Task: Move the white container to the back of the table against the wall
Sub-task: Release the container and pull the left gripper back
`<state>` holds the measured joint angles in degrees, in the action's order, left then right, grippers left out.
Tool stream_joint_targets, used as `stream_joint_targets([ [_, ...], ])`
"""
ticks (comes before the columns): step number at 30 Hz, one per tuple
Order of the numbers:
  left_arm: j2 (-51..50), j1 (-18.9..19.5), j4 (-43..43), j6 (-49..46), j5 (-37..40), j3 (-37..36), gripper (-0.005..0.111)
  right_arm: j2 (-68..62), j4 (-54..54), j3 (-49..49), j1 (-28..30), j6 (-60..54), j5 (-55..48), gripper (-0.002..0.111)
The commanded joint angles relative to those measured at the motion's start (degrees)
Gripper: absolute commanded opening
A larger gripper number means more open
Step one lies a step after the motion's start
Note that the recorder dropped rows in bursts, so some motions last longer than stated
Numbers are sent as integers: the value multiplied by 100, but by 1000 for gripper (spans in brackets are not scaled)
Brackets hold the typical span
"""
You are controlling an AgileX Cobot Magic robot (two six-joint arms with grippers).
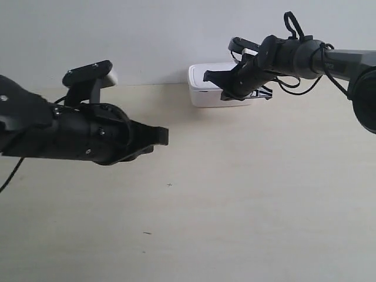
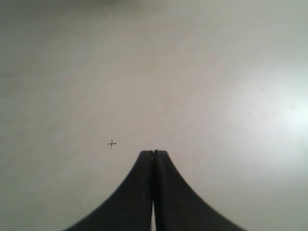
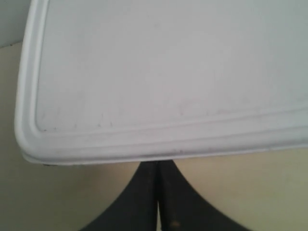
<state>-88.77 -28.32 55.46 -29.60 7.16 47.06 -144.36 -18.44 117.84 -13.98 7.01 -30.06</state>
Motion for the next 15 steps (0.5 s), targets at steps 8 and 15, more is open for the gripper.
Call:
stream_joint_targets([
  [8,2469,-34,-153,-41,382,-1348,0,-120,155,77,-9,10,449,0],
  [15,3135,-34,-269,-41,470,-1691,0,-130,166,77,-9,26,447,0],
])
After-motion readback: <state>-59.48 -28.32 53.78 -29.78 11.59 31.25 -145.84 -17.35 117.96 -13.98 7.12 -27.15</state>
